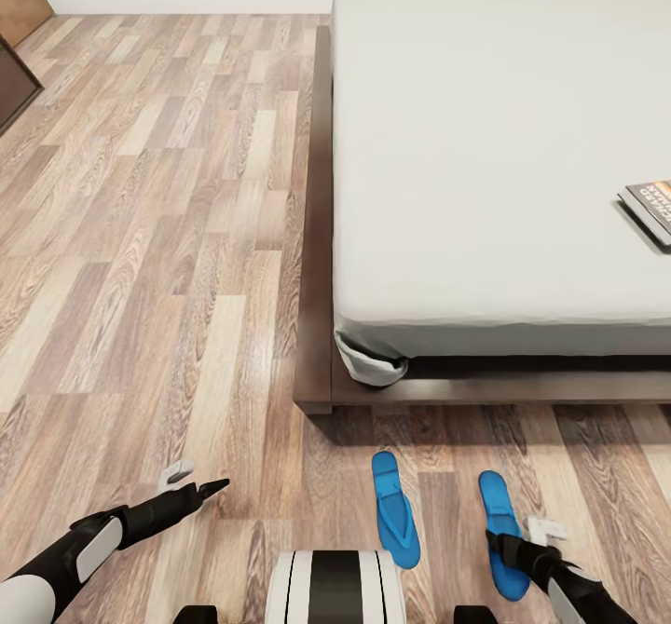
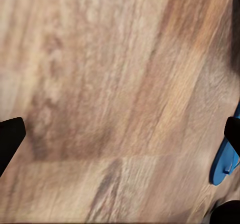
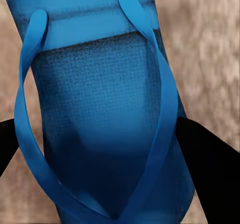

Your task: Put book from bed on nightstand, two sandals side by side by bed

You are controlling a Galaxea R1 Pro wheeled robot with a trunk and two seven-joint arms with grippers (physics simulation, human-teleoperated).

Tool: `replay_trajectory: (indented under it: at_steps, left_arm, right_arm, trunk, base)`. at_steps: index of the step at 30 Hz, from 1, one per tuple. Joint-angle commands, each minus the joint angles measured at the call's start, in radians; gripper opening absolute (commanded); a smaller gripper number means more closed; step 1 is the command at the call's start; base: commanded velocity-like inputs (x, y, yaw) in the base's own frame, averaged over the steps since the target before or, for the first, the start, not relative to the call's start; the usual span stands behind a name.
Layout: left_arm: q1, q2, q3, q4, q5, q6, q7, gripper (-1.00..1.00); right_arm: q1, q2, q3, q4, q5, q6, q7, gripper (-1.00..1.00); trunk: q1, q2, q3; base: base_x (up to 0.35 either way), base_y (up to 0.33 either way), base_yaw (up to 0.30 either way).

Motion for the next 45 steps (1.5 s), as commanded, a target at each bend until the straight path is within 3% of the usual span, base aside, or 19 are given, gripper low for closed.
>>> replay_trajectory:
  at_steps: [1,4,10,29,45]
  left_arm:
    - [0.000,0.001,-0.004,-0.001,0.011,0.010,-0.001,1.00]
    - [0.000,0.000,-0.004,-0.001,0.011,0.010,-0.001,1.00]
    - [0.000,0.000,-0.003,-0.001,0.012,0.011,-0.002,1.00]
    - [0.000,-0.004,-0.004,-0.002,0.012,0.010,-0.001,1.00]
    - [0.000,-0.005,-0.003,-0.002,0.013,0.010,-0.001,1.00]
  right_arm:
    - [0.000,0.023,-0.006,-0.024,-0.004,0.007,0.005,-1.00]
    - [-0.001,0.079,-0.006,-0.077,0.018,0.011,-0.007,-1.00]
    - [-0.001,0.112,-0.006,-0.100,0.080,0.014,-0.092,-1.00]
    - [-0.001,0.107,-0.008,-0.133,0.088,0.015,-0.113,-1.00]
    - [-0.001,0.107,-0.008,-0.134,0.088,0.015,-0.113,-1.00]
  trunk:
    - [0.000,0.000,-0.001]
    - [0.000,0.000,-0.001]
    - [0.000,0.000,-0.001]
    - [0.000,0.000,-0.001]
    - [0.000,0.000,-0.001]
  base:
    - [0.000,0.000,0.000]
    - [0.000,0.000,0.000]
    - [0.000,0.000,0.000]
    - [0.000,0.001,0.000]
    - [0.000,0.177,0.000]
